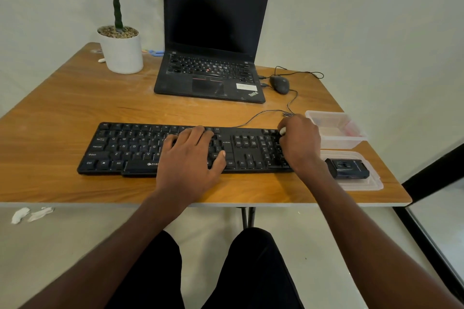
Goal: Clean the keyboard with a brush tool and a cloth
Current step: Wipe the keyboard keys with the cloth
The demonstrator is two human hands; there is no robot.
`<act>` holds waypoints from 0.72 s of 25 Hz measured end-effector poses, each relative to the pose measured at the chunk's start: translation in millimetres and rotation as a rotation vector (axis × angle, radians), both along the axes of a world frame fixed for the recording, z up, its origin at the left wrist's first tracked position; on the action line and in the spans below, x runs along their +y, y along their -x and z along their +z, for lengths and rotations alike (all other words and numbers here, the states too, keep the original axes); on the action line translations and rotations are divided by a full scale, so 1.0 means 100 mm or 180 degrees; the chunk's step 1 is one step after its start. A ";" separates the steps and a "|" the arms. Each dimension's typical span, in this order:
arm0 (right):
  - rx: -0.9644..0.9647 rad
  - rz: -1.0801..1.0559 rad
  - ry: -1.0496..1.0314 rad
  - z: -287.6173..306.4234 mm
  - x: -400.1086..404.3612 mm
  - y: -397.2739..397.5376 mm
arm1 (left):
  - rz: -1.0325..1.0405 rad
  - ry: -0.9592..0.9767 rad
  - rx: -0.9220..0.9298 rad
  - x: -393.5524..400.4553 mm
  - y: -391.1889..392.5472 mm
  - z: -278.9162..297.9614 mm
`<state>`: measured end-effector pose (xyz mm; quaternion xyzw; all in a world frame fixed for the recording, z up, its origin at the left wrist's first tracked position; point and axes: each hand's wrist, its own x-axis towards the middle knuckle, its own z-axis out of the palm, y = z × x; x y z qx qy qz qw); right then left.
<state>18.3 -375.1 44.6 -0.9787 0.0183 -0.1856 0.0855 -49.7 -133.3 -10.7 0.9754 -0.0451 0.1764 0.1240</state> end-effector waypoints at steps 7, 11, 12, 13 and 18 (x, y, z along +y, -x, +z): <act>0.0450 0.1066 -0.0682 0.11 0.16 -0.04 | 0.0014 0.0018 -0.0014 -0.01 0.01 0.01; 0.0324 0.0088 -0.0264 0.22 0.05 -0.02 | -0.0004 0.0015 -0.0033 0.00 0.01 0.00; 0.0448 -0.0151 -0.0001 0.27 0.02 -0.01 | -0.0004 0.0001 -0.0012 -0.01 0.00 0.01; 0.0607 -0.0284 0.0177 0.31 0.00 -0.01 | 0.0000 -0.0014 0.0024 -0.01 0.01 0.01; 0.1169 0.0941 -0.0483 0.38 0.16 -0.02 | 0.0003 0.0010 0.0060 -0.01 0.03 0.02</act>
